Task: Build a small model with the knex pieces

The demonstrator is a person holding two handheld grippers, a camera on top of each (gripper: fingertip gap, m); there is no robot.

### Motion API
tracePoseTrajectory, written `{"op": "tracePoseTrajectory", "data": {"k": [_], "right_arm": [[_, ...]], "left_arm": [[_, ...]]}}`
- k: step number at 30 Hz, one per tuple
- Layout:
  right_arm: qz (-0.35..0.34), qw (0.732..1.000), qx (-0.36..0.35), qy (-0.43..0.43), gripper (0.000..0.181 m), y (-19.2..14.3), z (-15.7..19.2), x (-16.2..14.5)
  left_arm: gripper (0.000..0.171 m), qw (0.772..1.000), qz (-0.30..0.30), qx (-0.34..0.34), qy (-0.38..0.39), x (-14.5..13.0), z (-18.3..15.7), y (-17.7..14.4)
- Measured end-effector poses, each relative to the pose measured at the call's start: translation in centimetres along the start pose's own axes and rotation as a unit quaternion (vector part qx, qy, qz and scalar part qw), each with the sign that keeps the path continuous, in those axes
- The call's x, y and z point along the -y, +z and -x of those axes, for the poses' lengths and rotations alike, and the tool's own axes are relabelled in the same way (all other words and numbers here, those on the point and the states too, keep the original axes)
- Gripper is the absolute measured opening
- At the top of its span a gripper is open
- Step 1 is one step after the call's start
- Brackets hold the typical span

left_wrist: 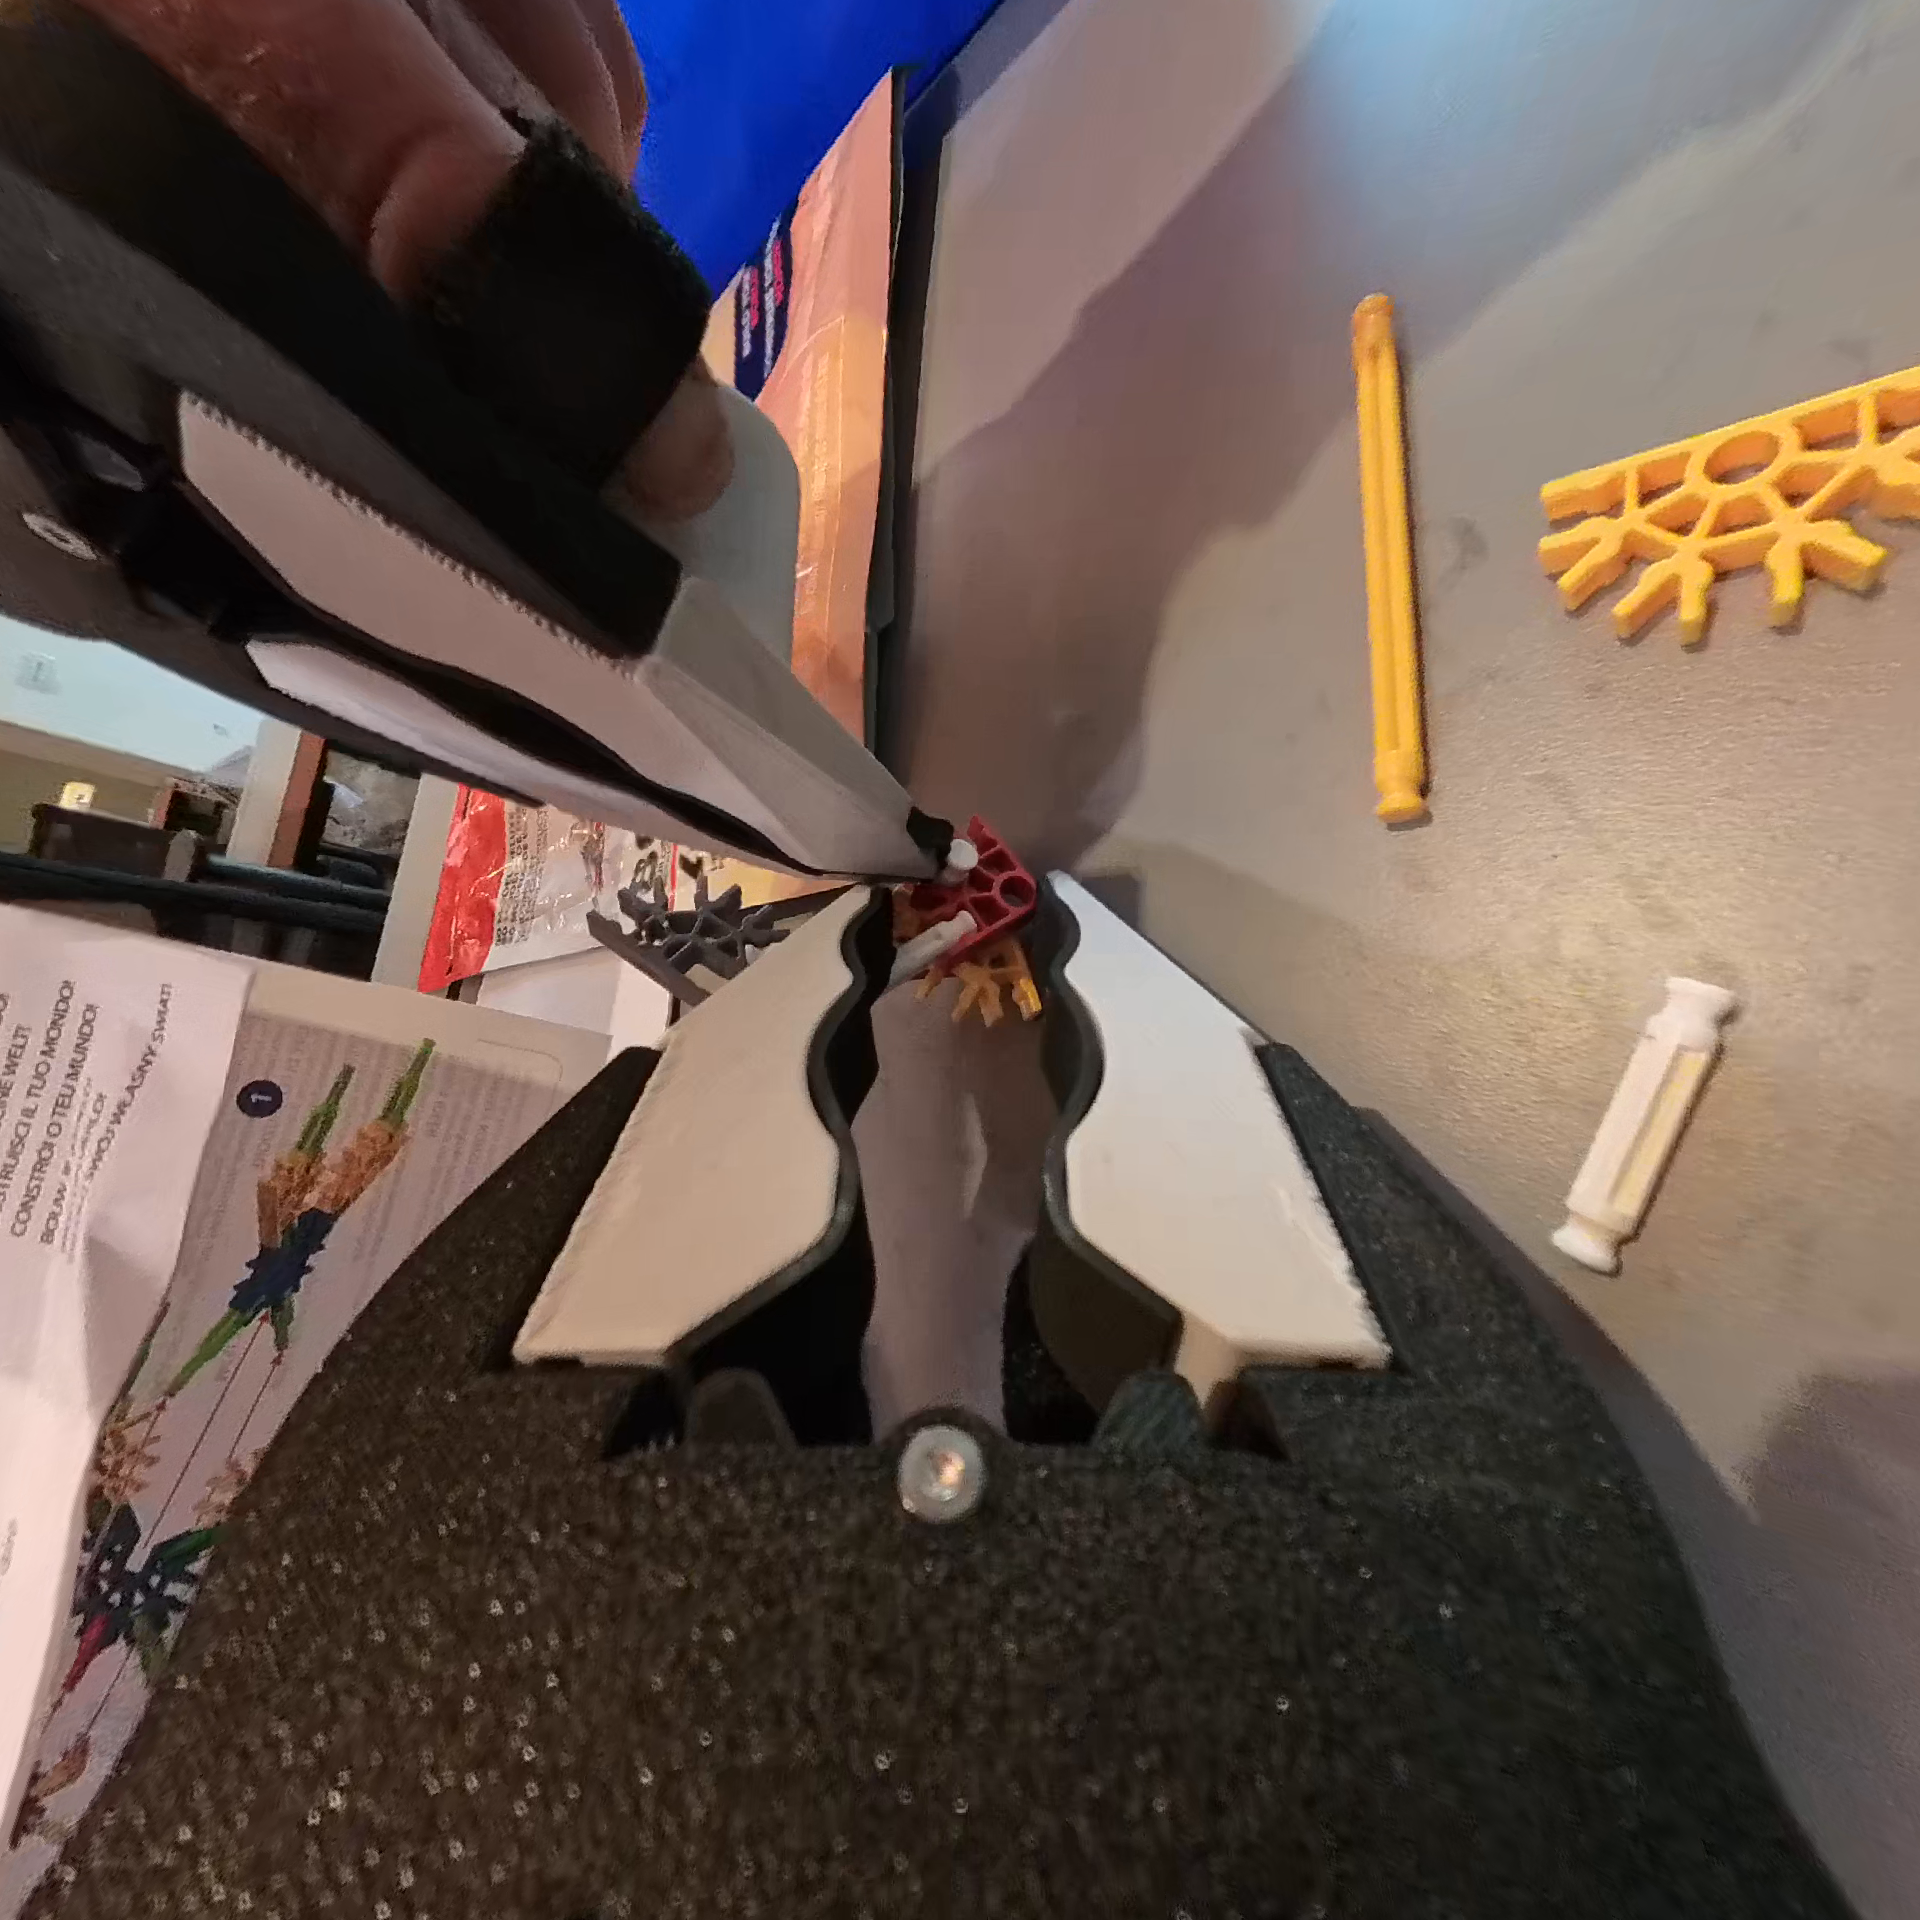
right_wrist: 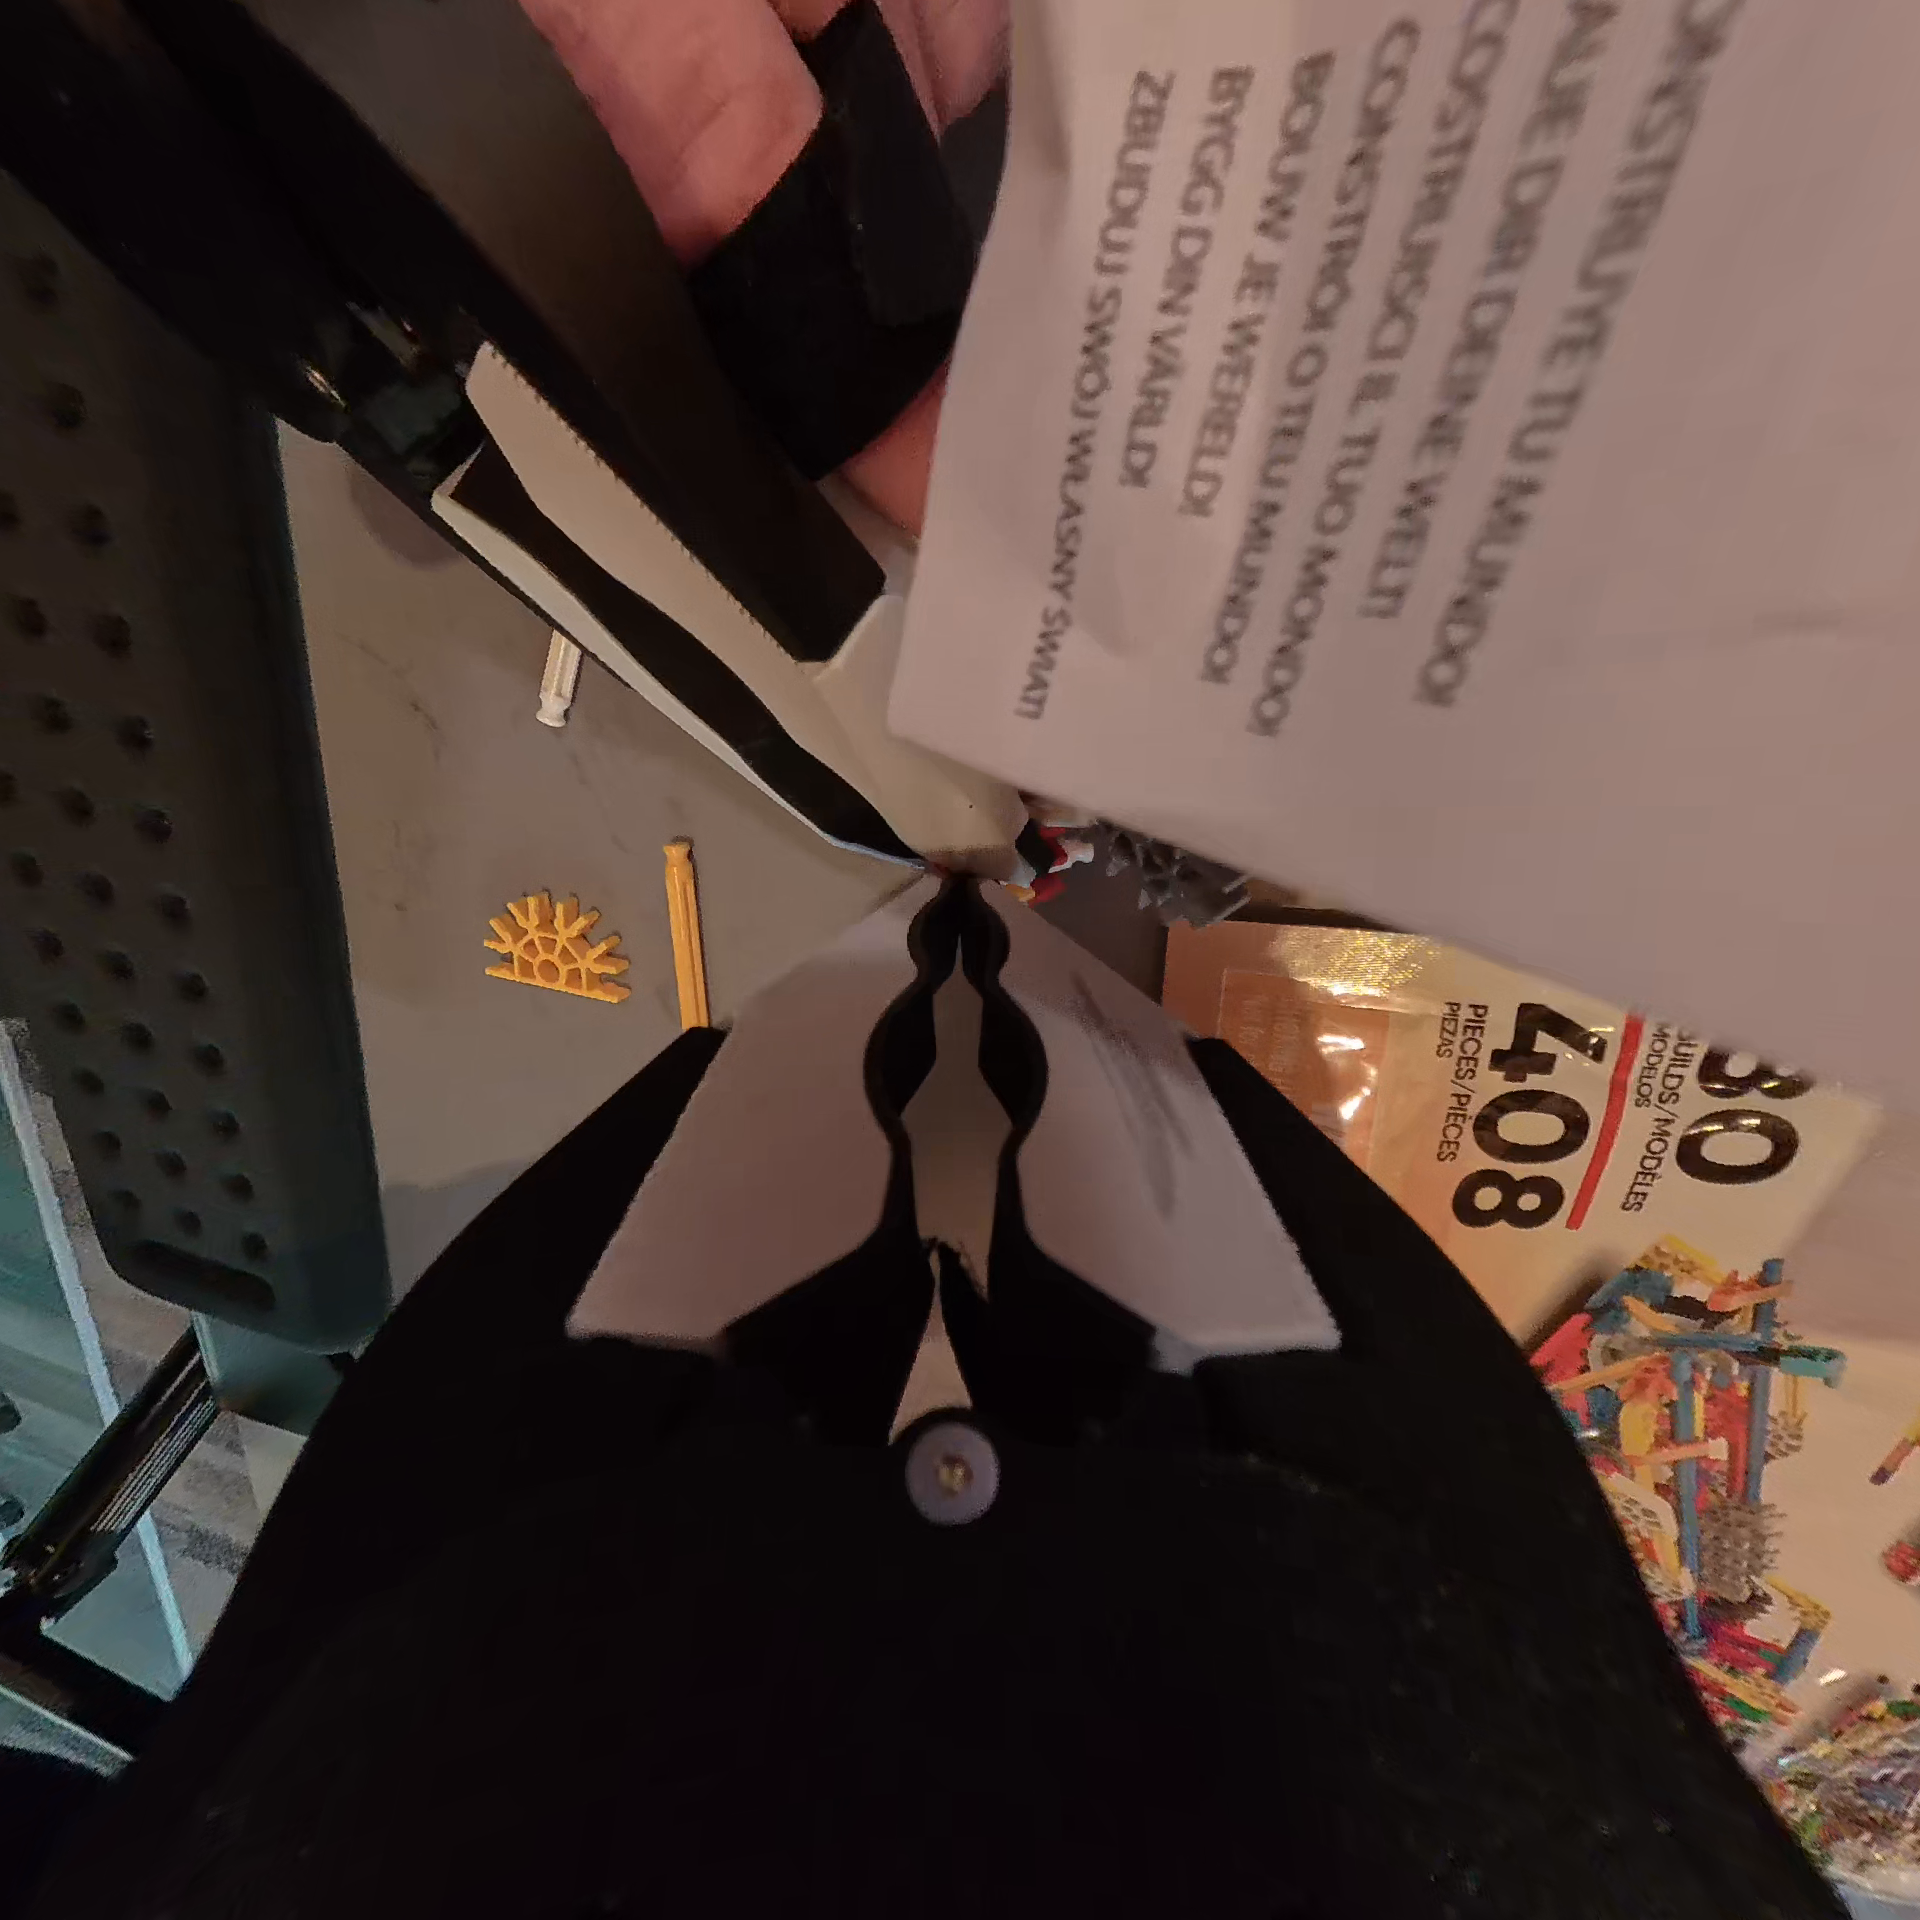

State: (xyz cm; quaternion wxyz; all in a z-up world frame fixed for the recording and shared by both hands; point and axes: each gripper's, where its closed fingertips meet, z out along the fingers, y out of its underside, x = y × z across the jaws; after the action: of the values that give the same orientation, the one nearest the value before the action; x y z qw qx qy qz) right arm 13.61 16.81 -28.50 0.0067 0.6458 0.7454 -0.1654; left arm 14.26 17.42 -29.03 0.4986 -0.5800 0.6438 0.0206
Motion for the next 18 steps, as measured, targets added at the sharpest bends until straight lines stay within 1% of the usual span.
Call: {"op": "tracePoseTrajectory", "data": {"k": [6, 10, 12, 13, 14, 16, 18], "right_arm": [[-0.002, 1.000, 0.009, 0.009, 0.000, 0.0, -0.3, -0.1], [0.023, 1.000, -0.004, 0.013, 0.000, -0.2, -0.7, -0.2], [0.029, 0.999, -0.008, 0.013, 0.000, 0.0, -0.8, -0.2], [0.025, 1.000, -0.008, 0.017, 0.000, 0.0, -0.9, -0.1], [0.023, 1.000, -0.008, 0.016, 0.000, 0.0, -0.8, -0.3], [0.017, 0.999, -0.015, 0.024, 0.000, 0.0, -0.8, -0.4], [0.013, 0.999, -0.023, 0.024, 0.000, 0.0, -0.8, -0.4]], "left_arm": [[0.023, 1.000, 0.000, -0.004, -0.013, 0.0, 0.2, 0.2], [0.022, 1.000, 0.008, -0.002, -0.029, -0.1, 0.5, 0.5], [0.013, 0.999, 0.008, 0.007, -0.030, -0.1, 1.2, 0.5], [0.013, 0.999, 0.002, 0.007, -0.035, 0.0, 1.2, 0.5], [0.014, 0.999, 0.011, 0.010, -0.037, 0.0, 1.1, 0.5], [0.014, 0.999, 0.007, 0.001, -0.045, -0.1, 1.0, 0.5], [0.016, 1.000, 0.007, 0.004, -0.029, -0.2, 1.0, 0.5]]}}
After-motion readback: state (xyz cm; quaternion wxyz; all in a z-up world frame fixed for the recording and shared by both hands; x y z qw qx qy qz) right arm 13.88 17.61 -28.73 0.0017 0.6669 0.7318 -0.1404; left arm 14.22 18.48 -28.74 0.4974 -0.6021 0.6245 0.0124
